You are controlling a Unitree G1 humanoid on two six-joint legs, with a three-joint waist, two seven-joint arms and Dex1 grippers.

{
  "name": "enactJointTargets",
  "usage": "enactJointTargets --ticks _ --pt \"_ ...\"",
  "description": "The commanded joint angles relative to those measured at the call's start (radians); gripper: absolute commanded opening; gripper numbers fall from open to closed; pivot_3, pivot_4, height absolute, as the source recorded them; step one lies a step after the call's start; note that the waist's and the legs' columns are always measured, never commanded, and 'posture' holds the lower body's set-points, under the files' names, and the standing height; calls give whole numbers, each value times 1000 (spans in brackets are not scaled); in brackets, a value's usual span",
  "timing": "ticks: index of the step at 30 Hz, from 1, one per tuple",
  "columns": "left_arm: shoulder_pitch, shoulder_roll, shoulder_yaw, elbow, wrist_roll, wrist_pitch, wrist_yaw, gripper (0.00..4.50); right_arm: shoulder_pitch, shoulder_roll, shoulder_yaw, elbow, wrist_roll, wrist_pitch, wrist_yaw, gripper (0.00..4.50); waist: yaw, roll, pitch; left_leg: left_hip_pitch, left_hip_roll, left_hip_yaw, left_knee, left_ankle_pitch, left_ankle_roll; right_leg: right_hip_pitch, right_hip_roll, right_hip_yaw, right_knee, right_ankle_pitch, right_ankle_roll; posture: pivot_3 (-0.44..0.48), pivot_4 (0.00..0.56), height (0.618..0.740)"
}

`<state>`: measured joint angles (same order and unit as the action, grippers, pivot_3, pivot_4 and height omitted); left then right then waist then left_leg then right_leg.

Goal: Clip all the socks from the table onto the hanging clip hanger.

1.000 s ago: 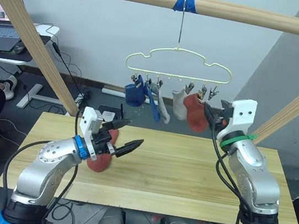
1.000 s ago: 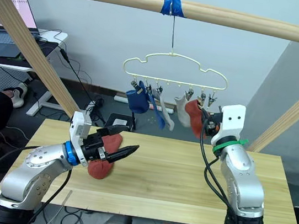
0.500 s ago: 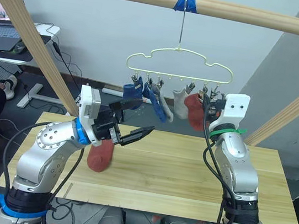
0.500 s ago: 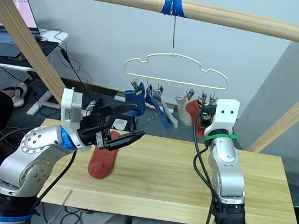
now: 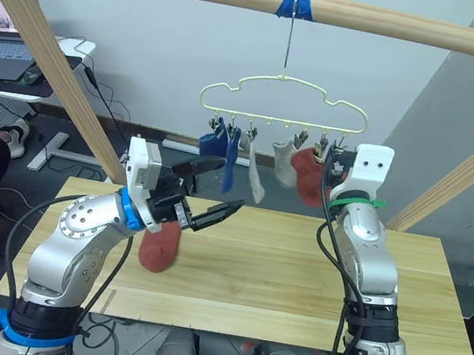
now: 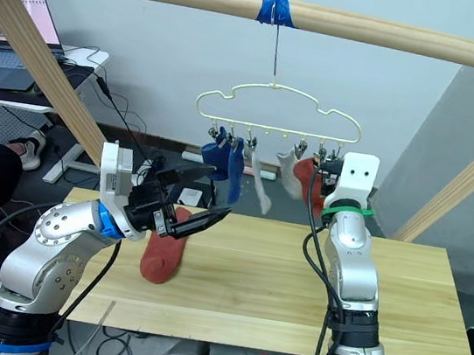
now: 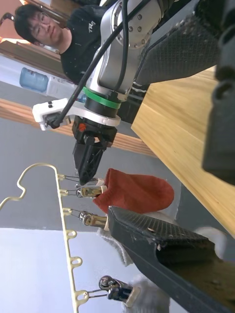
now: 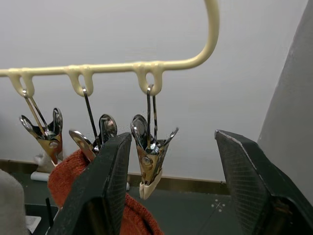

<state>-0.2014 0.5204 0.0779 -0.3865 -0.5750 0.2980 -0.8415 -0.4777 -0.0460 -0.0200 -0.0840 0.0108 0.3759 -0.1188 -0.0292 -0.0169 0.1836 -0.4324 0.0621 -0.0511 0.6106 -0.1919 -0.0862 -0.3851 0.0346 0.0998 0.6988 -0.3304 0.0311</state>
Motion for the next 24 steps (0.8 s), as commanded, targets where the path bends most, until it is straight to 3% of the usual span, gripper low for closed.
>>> enactJointTargets --ticks 1,10,14,18,24 --pt "-3 -6 0 -16 -4 -10 4 4500 -37 3 -19 -1 -18 -44 -23 2848 0 0 0 0 0 0 0 0 0 0 0 0 0 0 0 69 170 740" --pt "-8 -14 -13 -25 2 -8 13 4500 -84 30 -18 55 -14 -75 -43 2848 0 0 0 0 0 0 0 0 0 0 0 0 0 0 0 73 169 740" --pt "-7 -13 -15 -28 8 -11 14 4500 -93 48 -20 67 -6 -82 -42 1915 0 0 0 0 0 0 0 0 0 0 0 0 0 0 0 78 169 740" --pt "2 -13 -18 -34 15 -15 15 4500 -97 55 -21 74 -7 -84 -42 480 1 0 0 0 0 0 0 0 0 0 0 0 0 0 0 83 168 740" --pt "11 -13 -25 -38 26 -21 16 4500 -104 56 -23 82 -8 -84 -40 480 1 0 0 0 0 0 0 0 0 0 0 0 1 0 0 86 168 740"
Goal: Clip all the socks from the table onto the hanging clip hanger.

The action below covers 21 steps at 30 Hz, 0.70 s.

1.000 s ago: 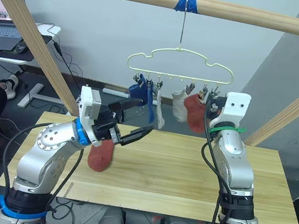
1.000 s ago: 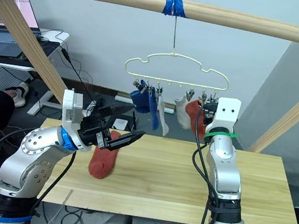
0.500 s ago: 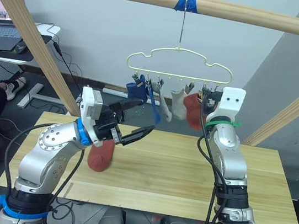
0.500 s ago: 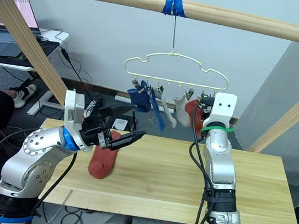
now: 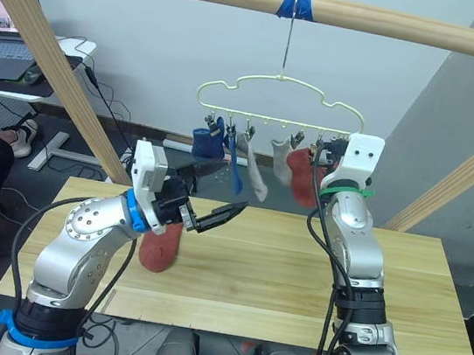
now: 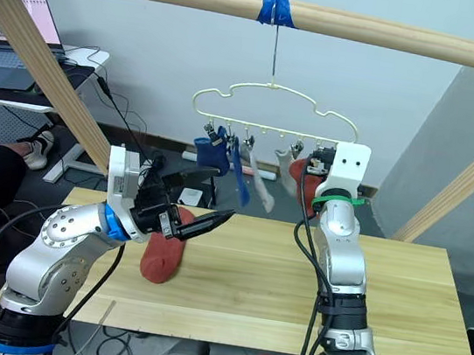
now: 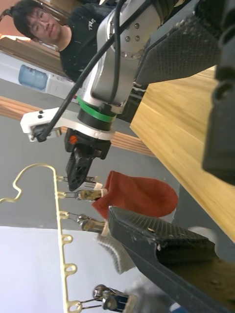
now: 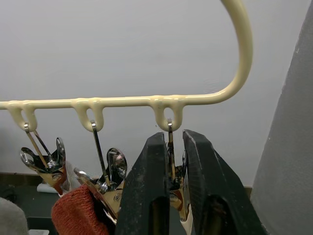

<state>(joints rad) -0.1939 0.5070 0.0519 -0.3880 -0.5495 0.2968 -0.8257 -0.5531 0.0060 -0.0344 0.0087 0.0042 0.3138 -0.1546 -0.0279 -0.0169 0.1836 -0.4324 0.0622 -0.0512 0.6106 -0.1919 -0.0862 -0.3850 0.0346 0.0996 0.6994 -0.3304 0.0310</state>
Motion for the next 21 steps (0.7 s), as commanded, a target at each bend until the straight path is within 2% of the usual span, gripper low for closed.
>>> enactJointTargets --ticks 1,6,10,11,13,18,21 --pt "3 0 1 -36 2 -20 1 4500 -30 4 -10 -10 0 -22 -2 480 0 0 0 0 0 0 0 0 0 0 0 0 0 0 0 87 168 740" --pt "18 10 1 -14 13 16 25 4500 -39 -42 -41 -43 79 57 101 480 1 0 0 0 0 0 0 0 0 0 0 0 0 0 0 80 168 740" --pt "53 22 -10 53 70 62 70 4500 -56 -198 -106 -113 211 260 272 480 5 0 0 0 0 0 0 0 0 0 0 0 0 0 0 73 172 740" --pt "59 21 -14 70 80 72 81 4500 -63 -235 -111 -125 240 306 314 480 5 0 0 0 0 0 0 0 0 0 0 0 0 0 0 42 174 740" --pt "62 10 -20 110 104 83 105 4500 -86 -294 -124 -147 321 419 392 480 4 1 0 0 0 0 0 0 0 0 0 0 0 0 0 36 174 740" --pt "48 -16 -23 264 188 118 205 4500 -137 -353 -173 -177 497 688 478 480 -5 1 0 0 0 0 0 0 0 0 0 0 0 0 0 16 165 740" --pt "19 -24 -14 403 263 66 265 4500 -158 -366 -210 -201 590 826 494 480 -6 1 0 0 0 0 0 0 0 0 1 0 0 0 0 14 163 740"
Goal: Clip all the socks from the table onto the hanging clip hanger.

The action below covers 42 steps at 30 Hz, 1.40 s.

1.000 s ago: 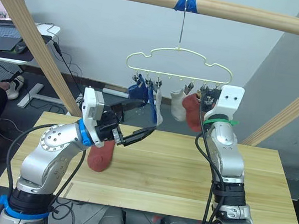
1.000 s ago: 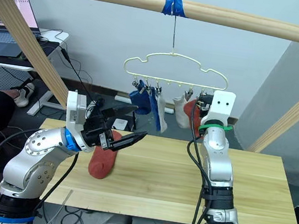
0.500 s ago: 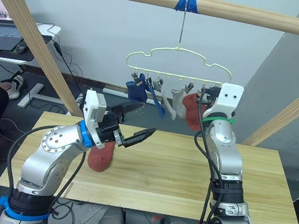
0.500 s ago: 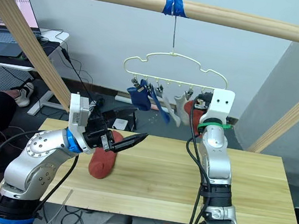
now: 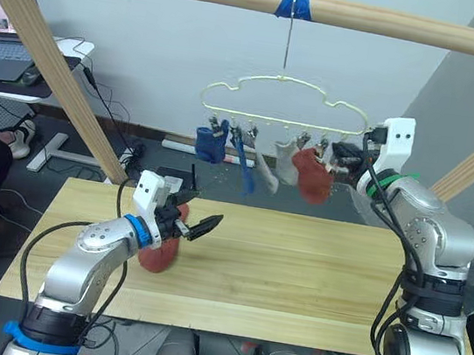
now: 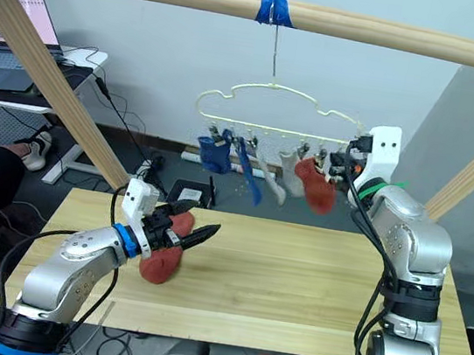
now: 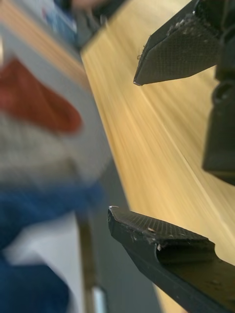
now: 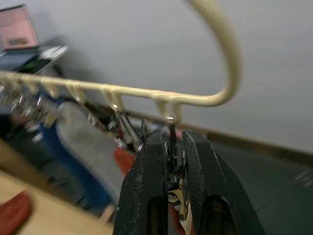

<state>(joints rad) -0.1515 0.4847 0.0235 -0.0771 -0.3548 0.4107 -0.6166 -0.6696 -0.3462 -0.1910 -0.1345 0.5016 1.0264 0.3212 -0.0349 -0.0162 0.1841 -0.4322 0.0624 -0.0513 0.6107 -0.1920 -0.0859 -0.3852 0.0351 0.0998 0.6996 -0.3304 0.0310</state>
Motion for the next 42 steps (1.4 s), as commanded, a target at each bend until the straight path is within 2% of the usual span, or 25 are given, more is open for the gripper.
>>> enactJointTargets --ticks 1,3,6,11,16,19,22,28,32,38,42 --pt "-35 4 3 154 107 -82 68 4500 -48 -13 -64 -65 110 140 12 480 2 0 0 0 0 0 0 0 0 0 0 0 0 0 0 11 158 740" --pt "-58 14 -17 261 182 -155 95 4500 -53 -17 -65 -77 120 159 6 480 3 0 0 0 0 0 0 0 0 0 0 0 0 0 0 9 157 740" --pt "-105 -4 -16 399 231 -202 135 4500 -50 -6 -73 -92 126 177 -16 480 3 0 0 0 0 0 0 0 0 0 0 0 -1 0 0 6 150 740" --pt "-208 -85 10 662 242 -248 182 4500 -51 27 -100 -110 134 187 -69 480 5 0 -1 -1 -1 0 1 0 0 0 -1 -1 0 0 0 -5 135 740" --pt "-264 -88 -8 803 291 -287 185 4500 -55 26 -109 -123 140 194 -91 480 3 -1 -1 -1 -1 0 1 0 0 0 -1 -1 1 0 0 -5 135 740" --pt "-271 -79 -29 844 320 -302 169 3919 -45 30 -117 -139 144 199 -102 444 0 0 -4 -1 -1 0 1 0 0 -1 -1 -1 3 0 0 -32 121 740" --pt "-269 -82 -25 850 320 -317 157 3073 -40 35 -120 -145 142 197 -111 444 -3 0 -5 0 -1 0 1 0 0 -1 -1 -1 4 0 0 -32 121 740" --pt "-256 -97 -17 792 304 -322 131 1379 -41 38 -118 -133 138 184 -115 444 -13 0 -5 0 -1 0 4 1 0 -1 -1 -1 9 0 0 -26 111 740" --pt "-226 -119 -18 650 258 -316 65 92 -40 42 -118 -116 136 176 -113 444 -14 0 -5 0 -1 0 6 1 0 -1 -1 -1 12 0 0 -12 109 740" --pt "-149 -146 -65 199 50 -229 -201 9 -65 66 -173 -61 182 199 -112 444 -13 0 -5 0 -1 0 10 1 0 -1 0 -1 15 0 0 14 110 740" --pt "-144 -125 -128 31 64 -294 -270 9 -116 78 -251 -12 247 288 -134 444 -16 0 -5 0 -2 0 13 1 0 -1 0 1 16 0 0 17 109 740"
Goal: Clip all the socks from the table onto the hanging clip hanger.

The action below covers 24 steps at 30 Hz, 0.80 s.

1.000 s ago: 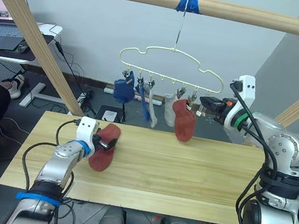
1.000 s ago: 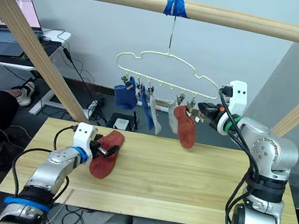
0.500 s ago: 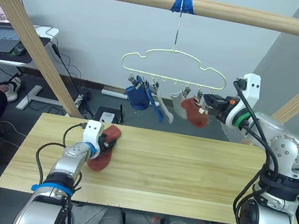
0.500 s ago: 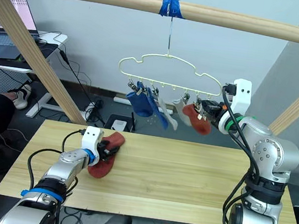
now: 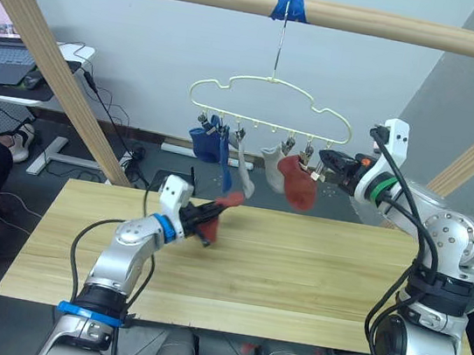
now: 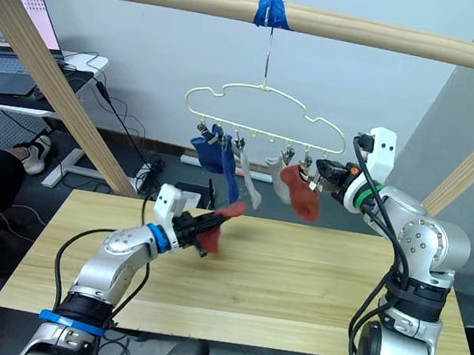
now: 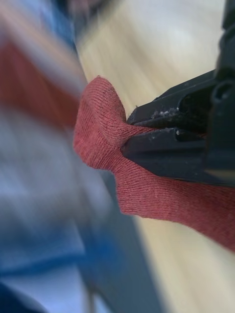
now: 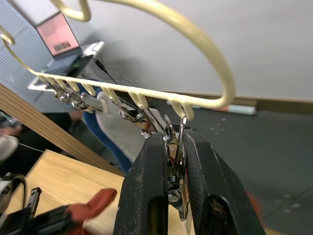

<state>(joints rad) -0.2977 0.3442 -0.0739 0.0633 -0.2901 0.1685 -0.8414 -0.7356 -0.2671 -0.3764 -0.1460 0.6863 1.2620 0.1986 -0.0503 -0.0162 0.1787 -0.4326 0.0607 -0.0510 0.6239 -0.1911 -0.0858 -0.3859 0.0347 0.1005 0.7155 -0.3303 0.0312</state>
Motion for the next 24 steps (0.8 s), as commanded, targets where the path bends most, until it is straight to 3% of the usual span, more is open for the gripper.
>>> enactJointTargets --ticks 1,11,24 --pt "-3 15 -43 -123 11 -79 -54 9 -63 6 -87 7 82 85 -19 444 -1 0 0 0 0 0 0 0 0 0 0 0 0 0 0 17 108 740" --pt "-119 -96 -91 11 157 -317 79 9 -179 175 -359 -7 168 347 -163 444 -6 1 -1 0 0 0 0 0 0 -1 1 1 0 0 0 -9 111 740" --pt "-180 -159 -121 119 187 -376 93 9 -198 237 -432 -12 260 352 -303 444 -15 1 -1 -1 0 0 0 0 1 -1 1 1 0 0 0 -31 115 740"
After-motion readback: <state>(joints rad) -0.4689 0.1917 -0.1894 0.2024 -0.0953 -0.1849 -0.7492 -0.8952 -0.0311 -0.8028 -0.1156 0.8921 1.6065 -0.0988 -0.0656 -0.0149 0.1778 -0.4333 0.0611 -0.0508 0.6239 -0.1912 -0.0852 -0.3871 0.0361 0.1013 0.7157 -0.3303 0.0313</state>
